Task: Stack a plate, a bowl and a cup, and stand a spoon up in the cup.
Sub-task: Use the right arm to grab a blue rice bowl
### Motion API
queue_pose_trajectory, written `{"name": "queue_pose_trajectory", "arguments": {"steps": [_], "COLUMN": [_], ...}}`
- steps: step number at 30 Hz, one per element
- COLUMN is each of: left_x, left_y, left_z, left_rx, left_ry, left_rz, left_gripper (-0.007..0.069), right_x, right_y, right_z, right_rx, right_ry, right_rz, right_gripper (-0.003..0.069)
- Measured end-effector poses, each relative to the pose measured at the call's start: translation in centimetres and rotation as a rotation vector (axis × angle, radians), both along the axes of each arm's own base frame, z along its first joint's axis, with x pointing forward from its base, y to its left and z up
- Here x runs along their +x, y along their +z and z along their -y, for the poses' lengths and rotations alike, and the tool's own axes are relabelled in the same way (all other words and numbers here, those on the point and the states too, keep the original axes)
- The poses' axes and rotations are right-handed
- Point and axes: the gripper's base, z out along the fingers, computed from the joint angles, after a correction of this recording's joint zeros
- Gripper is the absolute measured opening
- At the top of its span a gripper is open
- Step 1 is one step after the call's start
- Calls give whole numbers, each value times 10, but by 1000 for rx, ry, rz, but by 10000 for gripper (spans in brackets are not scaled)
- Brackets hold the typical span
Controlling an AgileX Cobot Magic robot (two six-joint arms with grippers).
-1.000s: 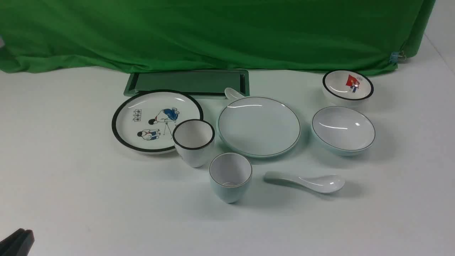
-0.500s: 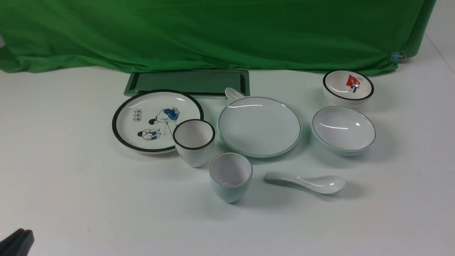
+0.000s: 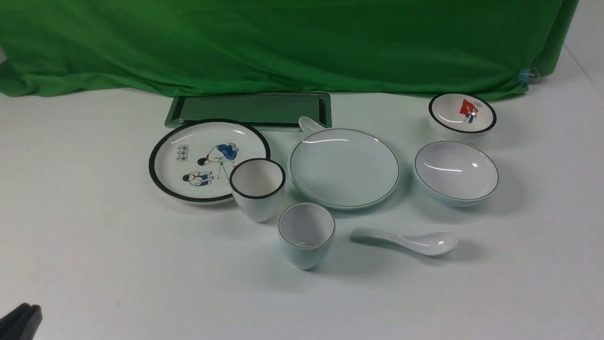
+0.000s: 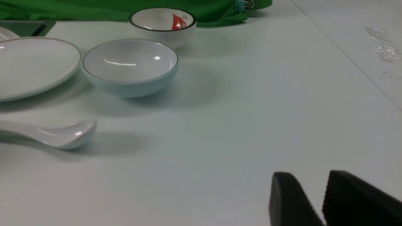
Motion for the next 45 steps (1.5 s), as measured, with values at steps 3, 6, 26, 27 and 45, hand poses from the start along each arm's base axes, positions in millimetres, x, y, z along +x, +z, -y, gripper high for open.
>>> {"name": "queue_pose_trajectory", "arguments": {"steps": [3,6,26,27,45], "left_x": [0,0,-22,-22,103], "left_y": [0,2,77,79,188], "left_z": [0,-1,0,-1,14], "left_rx": [19,34,-225,-264,-490], "left_ry": [1,2,-60,-70,-89], "left_rz": [1,23,884,883,355], "left_gripper": [-29,-29,-29,-29,-29], "right_x": [0,1,-9,-10,46], "right_y": [0,3,69,69,143], "right_z": [0,0,-6,-6,0], "right_rx": [-6,-14,336,347,7], "right_ry": [2,6,116,118,35], "right_rz": [2,31,796,799,415], "right_gripper": [237,239,239,238,135]}}
